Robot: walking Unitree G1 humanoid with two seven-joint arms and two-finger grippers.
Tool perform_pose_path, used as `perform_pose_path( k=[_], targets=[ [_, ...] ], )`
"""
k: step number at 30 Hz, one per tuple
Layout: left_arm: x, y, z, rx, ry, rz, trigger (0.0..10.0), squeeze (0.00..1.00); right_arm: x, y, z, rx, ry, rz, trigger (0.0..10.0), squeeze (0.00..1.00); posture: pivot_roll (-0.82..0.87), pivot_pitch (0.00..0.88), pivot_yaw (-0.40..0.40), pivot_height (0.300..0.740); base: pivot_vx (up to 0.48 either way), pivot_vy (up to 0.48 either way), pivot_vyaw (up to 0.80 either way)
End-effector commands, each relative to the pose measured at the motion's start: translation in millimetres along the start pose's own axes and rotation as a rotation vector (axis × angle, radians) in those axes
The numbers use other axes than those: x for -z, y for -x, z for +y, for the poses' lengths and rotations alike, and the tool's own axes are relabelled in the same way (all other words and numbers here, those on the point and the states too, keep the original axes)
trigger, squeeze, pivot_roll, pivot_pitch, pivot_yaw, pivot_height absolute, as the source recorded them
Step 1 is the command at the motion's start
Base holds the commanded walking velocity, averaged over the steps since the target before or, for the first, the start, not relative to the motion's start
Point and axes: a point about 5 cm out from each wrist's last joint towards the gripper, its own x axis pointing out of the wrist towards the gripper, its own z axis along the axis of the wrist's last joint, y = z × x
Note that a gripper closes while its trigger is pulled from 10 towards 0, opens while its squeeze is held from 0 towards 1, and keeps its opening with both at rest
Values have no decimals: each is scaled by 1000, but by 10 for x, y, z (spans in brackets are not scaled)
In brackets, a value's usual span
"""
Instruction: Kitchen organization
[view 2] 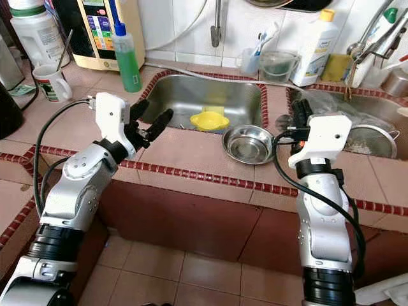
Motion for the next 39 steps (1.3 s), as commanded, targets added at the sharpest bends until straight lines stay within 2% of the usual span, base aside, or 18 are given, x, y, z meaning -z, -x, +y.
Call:
perform_pose_path(
  k=[1,39],
  targets=[
    [-58,-33,4,11,-9,-13,10000,0,-57,-12,-17,2,16,-26,10000,0,-108,34,19,740,281,0,0],
    [-55,-37,10,22,21,-5,10000,0,-67,4,-57,17,32,-22,10000,0,-117,67,29,740,301,0,0]
  ],
)
